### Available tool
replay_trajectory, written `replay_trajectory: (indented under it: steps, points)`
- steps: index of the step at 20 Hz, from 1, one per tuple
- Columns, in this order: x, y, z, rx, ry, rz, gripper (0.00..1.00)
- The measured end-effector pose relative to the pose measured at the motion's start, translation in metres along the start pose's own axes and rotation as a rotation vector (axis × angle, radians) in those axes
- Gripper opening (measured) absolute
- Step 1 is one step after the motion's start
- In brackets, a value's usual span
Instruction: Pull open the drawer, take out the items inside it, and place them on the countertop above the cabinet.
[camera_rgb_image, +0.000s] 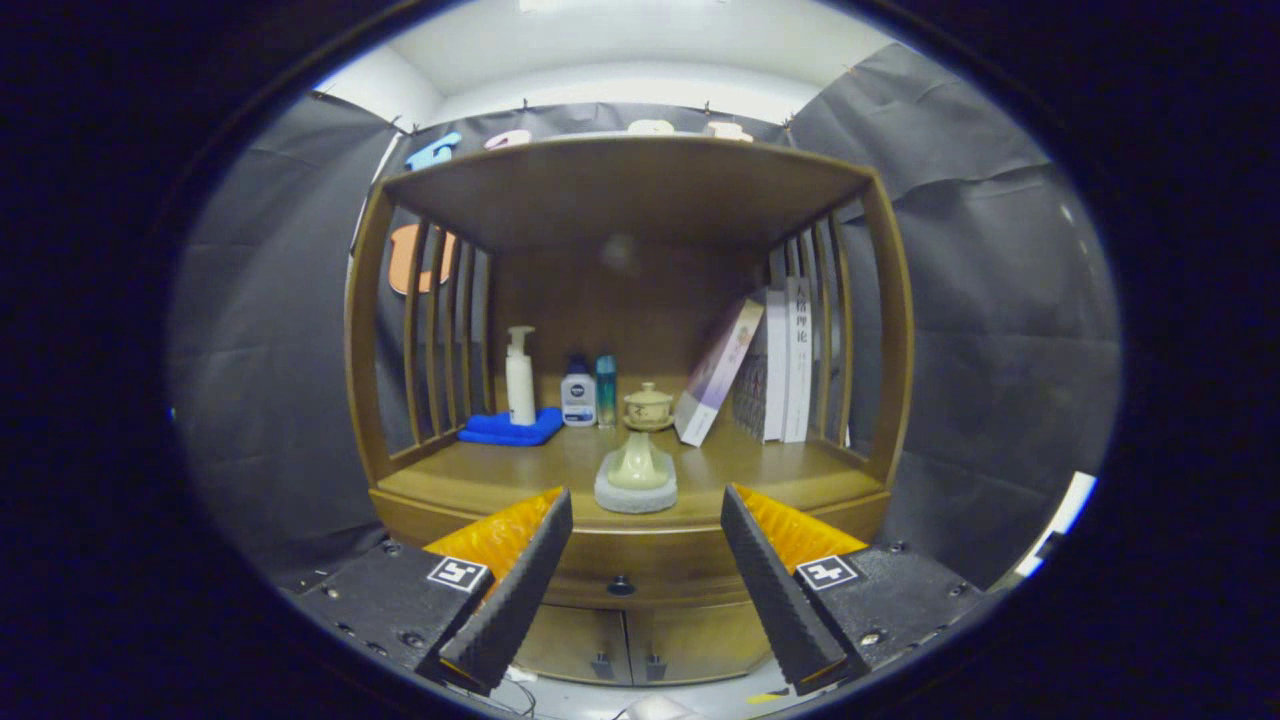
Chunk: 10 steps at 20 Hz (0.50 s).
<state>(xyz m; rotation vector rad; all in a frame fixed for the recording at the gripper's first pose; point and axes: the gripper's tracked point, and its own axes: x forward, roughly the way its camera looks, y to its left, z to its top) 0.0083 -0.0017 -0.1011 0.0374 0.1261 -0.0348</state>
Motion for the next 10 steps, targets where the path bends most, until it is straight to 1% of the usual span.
replay_trajectory:
  steps: [4,7,10]
  points:
    - [-0.040,-0.011,0.033,0.011,-0.031,0.003,0.97]
    - [-0.066,-0.009,0.047,0.001,-0.052,0.035,0.97]
    - [-0.088,-0.010,0.061,-0.038,-0.092,0.039,0.97]
